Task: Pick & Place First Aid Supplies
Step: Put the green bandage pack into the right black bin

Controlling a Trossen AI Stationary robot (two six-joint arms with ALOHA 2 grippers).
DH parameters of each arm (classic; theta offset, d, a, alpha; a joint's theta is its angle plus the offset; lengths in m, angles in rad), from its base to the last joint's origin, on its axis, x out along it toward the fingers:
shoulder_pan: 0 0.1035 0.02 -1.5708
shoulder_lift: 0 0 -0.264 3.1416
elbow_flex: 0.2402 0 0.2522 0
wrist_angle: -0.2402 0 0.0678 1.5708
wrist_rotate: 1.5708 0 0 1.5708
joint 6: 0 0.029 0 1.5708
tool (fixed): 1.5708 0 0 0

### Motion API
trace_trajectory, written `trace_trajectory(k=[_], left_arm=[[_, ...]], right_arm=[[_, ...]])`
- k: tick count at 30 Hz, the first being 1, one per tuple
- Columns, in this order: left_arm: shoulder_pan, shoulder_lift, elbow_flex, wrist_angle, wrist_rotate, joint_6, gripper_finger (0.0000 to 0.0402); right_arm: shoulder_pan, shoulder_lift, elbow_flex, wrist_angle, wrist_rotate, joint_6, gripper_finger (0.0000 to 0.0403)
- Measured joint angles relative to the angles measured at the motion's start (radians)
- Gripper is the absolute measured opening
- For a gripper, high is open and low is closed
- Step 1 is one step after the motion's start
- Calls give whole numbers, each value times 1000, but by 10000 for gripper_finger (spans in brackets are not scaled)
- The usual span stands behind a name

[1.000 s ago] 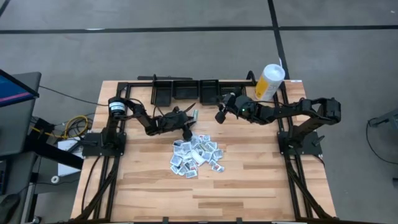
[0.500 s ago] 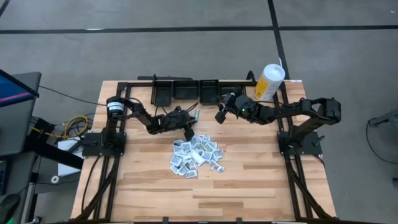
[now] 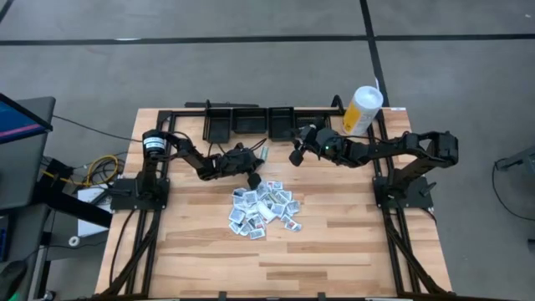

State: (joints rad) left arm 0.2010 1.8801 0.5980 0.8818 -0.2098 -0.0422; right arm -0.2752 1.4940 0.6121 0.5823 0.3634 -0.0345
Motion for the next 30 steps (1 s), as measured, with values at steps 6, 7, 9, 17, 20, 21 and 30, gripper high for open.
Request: trace_trajectory(k=[6,7,9,17,20,21,30], left_arm=[[-25,-49,-5,-37,-8,17,7],[-31,-67,-8,-47,-2,27,7],[-38,-109,-12,-86,5,42,6],[-39,-277,-10,-208,25,45,8],[-39,-322,-8,-212,86,40,6],[-39,-333,-8,-213,107,36,6],[-39,-372,-7,-211,277,-42,7]], right_arm=[[0,0,0,0,0,0,122],[0,0,0,0,0,0,122],[0,0,0,0,0,0,122],[0,0,0,0,-4,0,122],[-1,0,0,0,-48,-3,122],[0,0,0,0,-72,-16,122],[52,0,0,-10,-368,-200,122]])
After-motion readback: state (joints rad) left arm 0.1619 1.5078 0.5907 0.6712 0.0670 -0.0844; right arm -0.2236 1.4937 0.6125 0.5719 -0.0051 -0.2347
